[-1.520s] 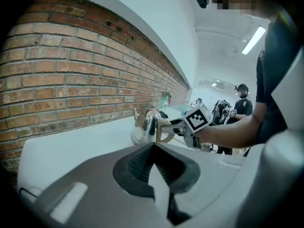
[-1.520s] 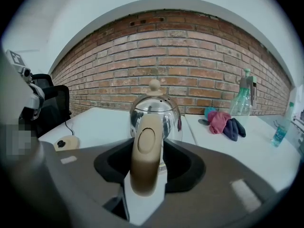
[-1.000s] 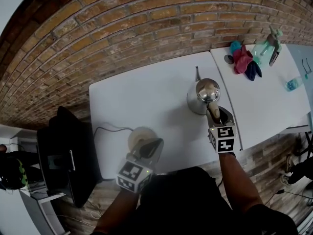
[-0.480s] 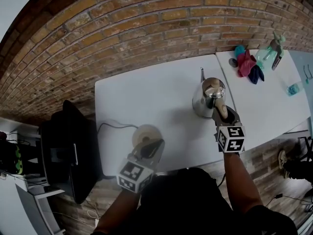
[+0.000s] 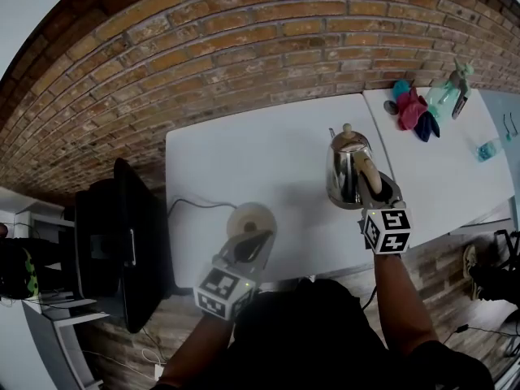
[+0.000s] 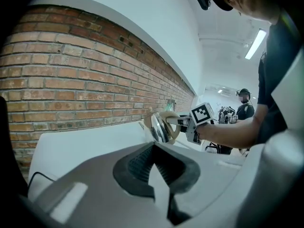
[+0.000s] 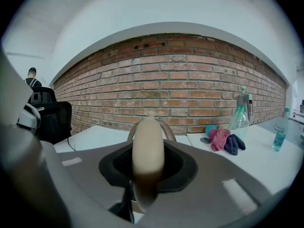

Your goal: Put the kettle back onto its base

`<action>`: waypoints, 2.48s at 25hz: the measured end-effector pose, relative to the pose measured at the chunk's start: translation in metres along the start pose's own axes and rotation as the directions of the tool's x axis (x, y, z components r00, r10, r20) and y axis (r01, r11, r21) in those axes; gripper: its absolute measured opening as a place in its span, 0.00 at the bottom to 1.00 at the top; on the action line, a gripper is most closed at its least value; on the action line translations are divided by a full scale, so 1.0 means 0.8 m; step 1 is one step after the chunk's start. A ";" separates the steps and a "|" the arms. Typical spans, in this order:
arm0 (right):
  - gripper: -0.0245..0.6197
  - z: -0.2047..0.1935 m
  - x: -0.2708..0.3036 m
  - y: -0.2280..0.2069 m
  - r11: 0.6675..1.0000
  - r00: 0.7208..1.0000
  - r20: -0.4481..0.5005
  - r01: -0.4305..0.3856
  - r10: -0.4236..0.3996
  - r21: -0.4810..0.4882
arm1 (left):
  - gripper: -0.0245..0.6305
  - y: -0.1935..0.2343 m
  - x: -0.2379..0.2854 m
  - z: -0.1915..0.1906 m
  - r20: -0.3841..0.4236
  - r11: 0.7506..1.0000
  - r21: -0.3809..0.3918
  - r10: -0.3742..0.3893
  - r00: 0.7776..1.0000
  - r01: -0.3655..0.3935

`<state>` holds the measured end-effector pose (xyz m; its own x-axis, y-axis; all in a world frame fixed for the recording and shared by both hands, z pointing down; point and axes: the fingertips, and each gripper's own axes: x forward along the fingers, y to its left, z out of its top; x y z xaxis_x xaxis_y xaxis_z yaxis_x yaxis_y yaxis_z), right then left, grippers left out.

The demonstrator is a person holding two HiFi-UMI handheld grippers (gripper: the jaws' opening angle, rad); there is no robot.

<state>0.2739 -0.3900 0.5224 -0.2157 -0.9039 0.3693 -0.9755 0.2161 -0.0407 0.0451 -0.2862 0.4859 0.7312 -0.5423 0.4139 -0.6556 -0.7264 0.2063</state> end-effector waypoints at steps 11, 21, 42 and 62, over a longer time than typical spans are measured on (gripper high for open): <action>0.20 0.002 -0.036 0.044 1.000 1.000 0.017 -0.016 0.016 -0.017 | 0.04 0.005 -0.052 -0.018 0.028 0.999 -0.036 0.024 0.999 -0.023; 0.20 0.008 -0.070 0.109 0.997 0.997 0.035 -0.063 0.065 -0.038 | 0.04 0.006 -0.105 -0.041 0.040 0.998 -0.055 0.036 0.999 -0.033; 0.20 -0.007 -0.099 0.274 0.974 0.974 0.039 -0.222 0.224 -0.047 | 0.04 0.035 -0.211 -0.099 0.063 0.987 -0.102 0.130 0.990 -0.123; 0.20 0.009 -0.083 0.366 0.947 0.944 0.077 -0.317 0.320 -0.047 | 0.04 0.049 -0.262 -0.120 0.055 0.978 -0.124 0.174 0.983 -0.166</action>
<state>0.0023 -0.2695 0.4791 -0.5194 -0.8129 0.2637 -0.8535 0.5088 -0.1126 -0.1520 -0.1608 0.4927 0.6149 -0.6828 0.3944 -0.7864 -0.5679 0.2430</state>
